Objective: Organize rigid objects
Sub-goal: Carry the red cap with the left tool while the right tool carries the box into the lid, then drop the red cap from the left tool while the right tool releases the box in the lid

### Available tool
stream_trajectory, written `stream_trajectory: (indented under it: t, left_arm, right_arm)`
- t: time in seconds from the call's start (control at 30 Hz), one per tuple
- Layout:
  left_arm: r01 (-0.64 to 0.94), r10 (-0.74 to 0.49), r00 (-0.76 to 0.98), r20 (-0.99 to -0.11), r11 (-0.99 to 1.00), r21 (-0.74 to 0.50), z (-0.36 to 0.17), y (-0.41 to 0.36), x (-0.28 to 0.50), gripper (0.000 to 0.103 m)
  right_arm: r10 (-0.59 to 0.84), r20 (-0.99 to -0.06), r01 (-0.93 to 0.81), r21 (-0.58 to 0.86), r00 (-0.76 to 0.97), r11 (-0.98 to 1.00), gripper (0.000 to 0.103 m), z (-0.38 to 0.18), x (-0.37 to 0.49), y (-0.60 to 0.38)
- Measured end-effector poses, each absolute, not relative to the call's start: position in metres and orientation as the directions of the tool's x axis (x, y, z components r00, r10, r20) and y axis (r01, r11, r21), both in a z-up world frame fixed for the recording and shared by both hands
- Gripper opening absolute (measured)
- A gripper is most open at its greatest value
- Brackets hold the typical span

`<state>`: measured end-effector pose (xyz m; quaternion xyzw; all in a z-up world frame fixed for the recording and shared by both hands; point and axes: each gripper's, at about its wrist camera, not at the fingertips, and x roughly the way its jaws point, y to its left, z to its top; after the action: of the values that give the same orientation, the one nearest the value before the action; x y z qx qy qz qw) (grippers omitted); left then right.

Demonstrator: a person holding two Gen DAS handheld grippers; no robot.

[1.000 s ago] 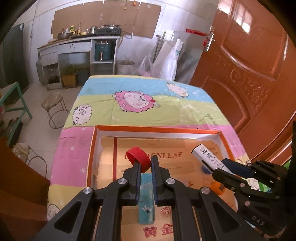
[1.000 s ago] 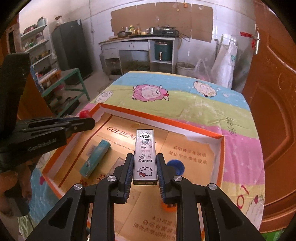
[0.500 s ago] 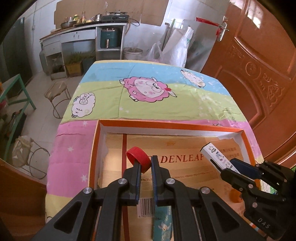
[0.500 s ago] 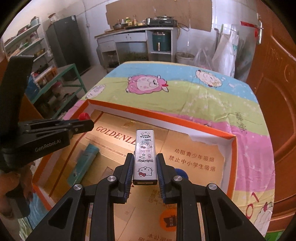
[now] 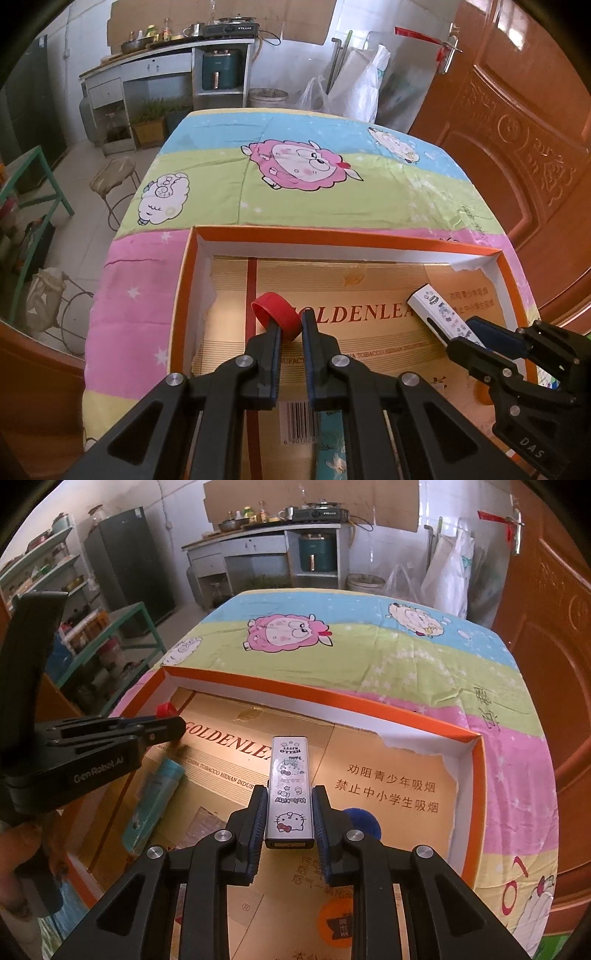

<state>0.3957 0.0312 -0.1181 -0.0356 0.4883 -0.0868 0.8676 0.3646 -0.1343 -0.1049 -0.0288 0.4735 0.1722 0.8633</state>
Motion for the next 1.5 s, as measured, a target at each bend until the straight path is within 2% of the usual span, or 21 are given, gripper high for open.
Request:
stream_trajectory:
  t: [0.33, 0.5, 0.6, 0.63, 0.67, 0.77, 1.5]
  left_arm:
    - [0.126, -0.195, 0.502, -0.842, 0.98, -0.152, -0.121, 0.031, 0.398, 0.014]
    - [0.123, -0.217, 0.494, -0.842, 0.976, -0.179, -0.122, 0.035, 0.398, 0.021]
    - [0.131, -0.225, 0.499, -0.837, 0.974, -0.184, -0.12, 0.034, 0.395, 0.035]
    - [0.133, -0.223, 0.501, -0.836, 0.975, -0.18, -0.12, 0.033, 0.393, 0.046]
    - [0.136, -0.222, 0.503, -0.836, 0.975, -0.177, -0.119, 0.033, 0.392, 0.052]
    - [0.139, -0.208, 0.511, -0.834, 0.978, -0.159, -0.118, 0.031, 0.387, 0.053]
    - [0.13, -0.201, 0.572, -0.795, 0.979, -0.154, -0.091, 0.029, 0.339, 0.053]
  right_arm:
    - [0.268, -0.834, -0.324, 0.114, 0.483, 0.939, 0.025, -0.11, 0.367, -0.133]
    - [0.259, -0.835, -0.317, 0.108, 0.486, 0.942, 0.026, -0.11, 0.367, -0.133]
    - [0.253, -0.832, -0.316, 0.099, 0.494, 0.944, 0.027, -0.108, 0.365, -0.133]
    - [0.25, -0.831, -0.315, 0.095, 0.498, 0.944, 0.027, -0.107, 0.364, -0.132]
    - [0.246, -0.828, -0.314, 0.09, 0.503, 0.945, 0.028, -0.106, 0.363, -0.132]
    - [0.244, -0.824, -0.315, 0.084, 0.512, 0.945, 0.038, -0.103, 0.36, -0.133]
    - [0.238, -0.806, -0.289, 0.087, 0.543, 0.953, 0.038, -0.079, 0.321, -0.142]
